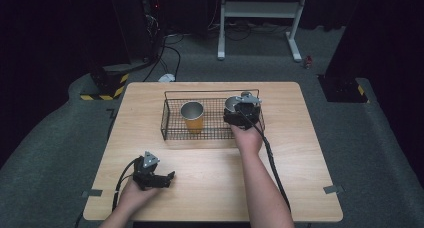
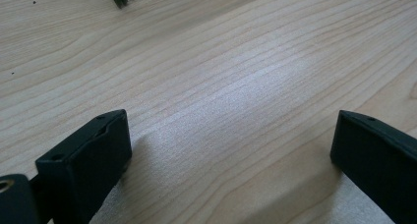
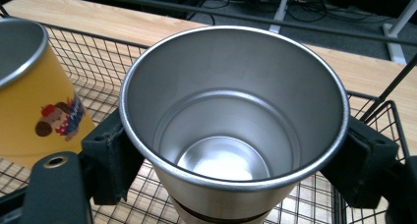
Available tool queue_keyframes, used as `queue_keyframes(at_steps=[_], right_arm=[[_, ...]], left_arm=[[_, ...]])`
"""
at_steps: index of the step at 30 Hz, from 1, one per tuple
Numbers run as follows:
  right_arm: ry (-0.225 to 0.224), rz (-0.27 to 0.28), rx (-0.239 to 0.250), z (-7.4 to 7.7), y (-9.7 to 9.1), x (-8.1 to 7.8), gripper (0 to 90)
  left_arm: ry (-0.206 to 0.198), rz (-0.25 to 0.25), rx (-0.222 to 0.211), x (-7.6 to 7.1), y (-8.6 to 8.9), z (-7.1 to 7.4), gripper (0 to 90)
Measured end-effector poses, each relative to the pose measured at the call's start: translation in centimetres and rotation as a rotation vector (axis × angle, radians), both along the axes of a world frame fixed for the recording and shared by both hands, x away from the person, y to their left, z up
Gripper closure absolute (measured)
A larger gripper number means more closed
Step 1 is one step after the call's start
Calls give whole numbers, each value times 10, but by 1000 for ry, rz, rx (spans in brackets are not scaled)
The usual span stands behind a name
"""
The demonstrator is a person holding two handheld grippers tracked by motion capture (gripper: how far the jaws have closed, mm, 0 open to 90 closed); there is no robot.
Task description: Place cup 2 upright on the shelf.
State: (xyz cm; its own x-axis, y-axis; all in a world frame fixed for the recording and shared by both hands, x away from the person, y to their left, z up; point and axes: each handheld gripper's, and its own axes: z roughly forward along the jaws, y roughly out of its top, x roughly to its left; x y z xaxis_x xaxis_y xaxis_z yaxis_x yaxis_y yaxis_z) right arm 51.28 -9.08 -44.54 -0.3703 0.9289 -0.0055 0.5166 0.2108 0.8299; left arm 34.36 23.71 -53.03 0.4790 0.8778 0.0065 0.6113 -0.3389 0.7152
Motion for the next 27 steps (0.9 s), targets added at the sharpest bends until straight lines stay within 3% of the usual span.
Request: queue_keyframes(at_steps=[27], right_arm=[[128,19,-45,-25,9,20,186]], left_arm=[[1,-4,2,-1,0,0,26]])
